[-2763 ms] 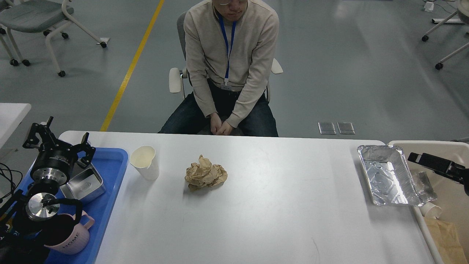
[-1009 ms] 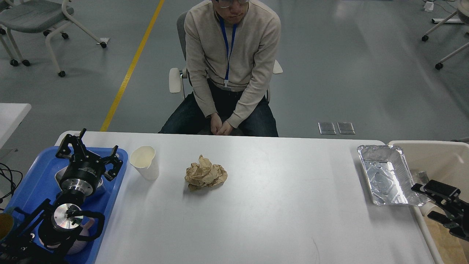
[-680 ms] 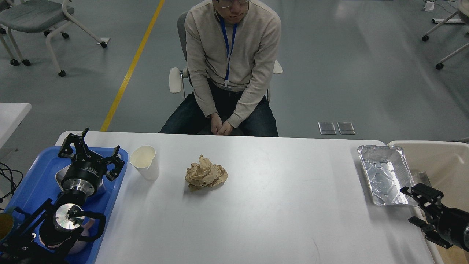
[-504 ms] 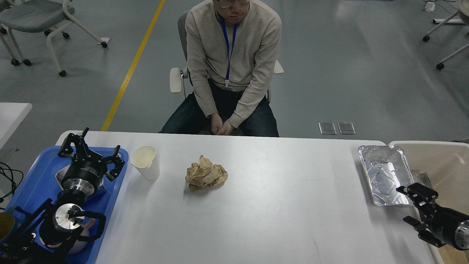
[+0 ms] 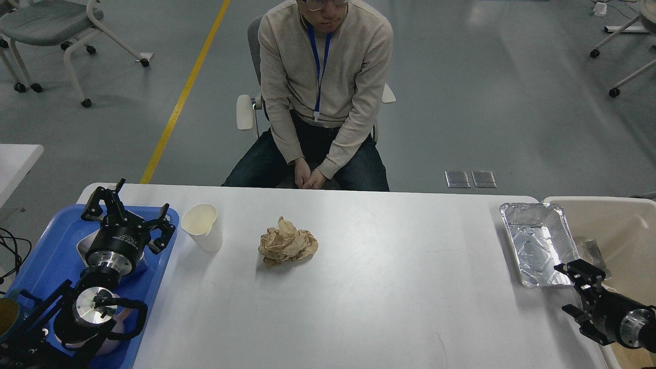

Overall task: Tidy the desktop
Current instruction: 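Lower the right gripper to the edge of the foil tray, then grasp the foil tray with the right gripper and lift it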

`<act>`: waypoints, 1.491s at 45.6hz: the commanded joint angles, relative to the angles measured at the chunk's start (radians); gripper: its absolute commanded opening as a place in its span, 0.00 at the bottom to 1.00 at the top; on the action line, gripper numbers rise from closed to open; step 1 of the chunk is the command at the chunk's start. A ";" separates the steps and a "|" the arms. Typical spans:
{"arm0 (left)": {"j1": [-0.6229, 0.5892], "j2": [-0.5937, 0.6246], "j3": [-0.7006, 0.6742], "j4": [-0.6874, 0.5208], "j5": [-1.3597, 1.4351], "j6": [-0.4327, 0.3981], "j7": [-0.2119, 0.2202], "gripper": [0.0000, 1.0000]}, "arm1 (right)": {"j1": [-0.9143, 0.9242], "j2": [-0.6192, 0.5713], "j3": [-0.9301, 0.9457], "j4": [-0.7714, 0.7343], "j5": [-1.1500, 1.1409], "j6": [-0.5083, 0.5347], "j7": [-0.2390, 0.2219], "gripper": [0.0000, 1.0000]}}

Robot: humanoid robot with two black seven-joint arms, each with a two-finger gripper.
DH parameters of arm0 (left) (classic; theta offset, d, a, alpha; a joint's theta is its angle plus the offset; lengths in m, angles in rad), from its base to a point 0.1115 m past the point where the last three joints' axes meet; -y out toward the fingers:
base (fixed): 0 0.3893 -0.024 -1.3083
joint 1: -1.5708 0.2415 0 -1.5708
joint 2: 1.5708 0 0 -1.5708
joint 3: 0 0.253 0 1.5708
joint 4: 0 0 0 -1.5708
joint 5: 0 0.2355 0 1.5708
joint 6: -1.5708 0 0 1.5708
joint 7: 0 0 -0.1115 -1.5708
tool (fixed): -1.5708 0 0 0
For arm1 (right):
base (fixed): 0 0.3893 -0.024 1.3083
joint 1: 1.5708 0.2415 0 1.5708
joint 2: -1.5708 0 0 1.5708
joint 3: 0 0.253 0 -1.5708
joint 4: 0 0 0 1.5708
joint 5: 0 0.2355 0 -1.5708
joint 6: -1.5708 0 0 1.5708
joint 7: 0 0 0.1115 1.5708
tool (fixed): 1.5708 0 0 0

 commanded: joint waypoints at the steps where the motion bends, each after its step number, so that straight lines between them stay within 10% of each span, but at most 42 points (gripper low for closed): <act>1: 0.006 0.006 0.000 -0.007 -0.001 0.002 0.000 0.97 | 0.010 0.012 -0.004 -0.013 0.000 0.000 -0.002 1.00; 20: 0.011 0.018 0.000 -0.007 -0.001 0.002 0.000 0.97 | 0.061 0.081 -0.018 -0.114 -0.003 -0.003 -0.018 0.96; 26: 0.013 0.017 0.000 -0.008 -0.001 0.002 0.000 0.97 | 0.077 0.121 -0.019 -0.185 -0.003 0.008 -0.010 0.76; 31: 0.016 0.018 0.000 -0.007 -0.001 0.000 0.000 0.97 | 0.076 0.123 -0.031 -0.185 -0.005 0.014 -0.007 0.39; 43: 0.020 0.021 -0.002 -0.008 0.001 -0.003 0.000 0.97 | 0.077 0.138 -0.074 -0.185 -0.016 0.014 0.016 0.02; 68: 0.022 0.021 0.000 -0.008 -0.001 -0.001 0.000 0.97 | 0.094 0.123 -0.165 -0.154 -0.084 0.015 0.110 0.00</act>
